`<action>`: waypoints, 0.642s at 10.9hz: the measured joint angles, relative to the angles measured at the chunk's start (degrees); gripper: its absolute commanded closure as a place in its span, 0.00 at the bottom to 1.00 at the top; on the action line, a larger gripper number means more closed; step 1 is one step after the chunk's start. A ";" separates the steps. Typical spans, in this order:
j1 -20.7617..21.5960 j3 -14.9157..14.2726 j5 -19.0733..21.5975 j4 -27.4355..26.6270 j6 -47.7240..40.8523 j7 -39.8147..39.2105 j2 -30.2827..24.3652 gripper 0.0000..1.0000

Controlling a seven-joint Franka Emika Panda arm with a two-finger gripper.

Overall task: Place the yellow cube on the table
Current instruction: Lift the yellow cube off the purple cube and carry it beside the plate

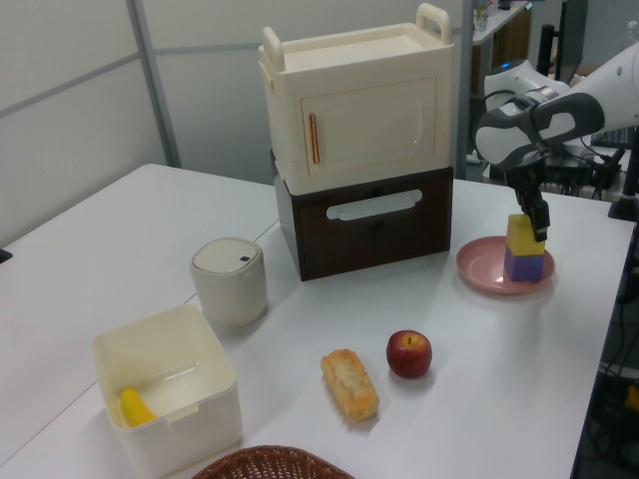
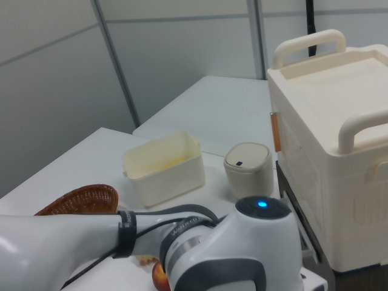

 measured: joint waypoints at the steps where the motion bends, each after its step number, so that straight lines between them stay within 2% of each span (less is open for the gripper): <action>1: 0.10 0.38 0.00 0.46 -0.39 0.00 -0.53 0.45; 3: 2.54 1.02 0.01 3.46 -5.99 1.31 -2.69 0.44; 5: 7.35 1.38 0.10 4.43 -7.05 9.59 -4.09 0.42; 7: 15.21 1.68 0.99 4.39 -7.05 22.14 -3.77 0.38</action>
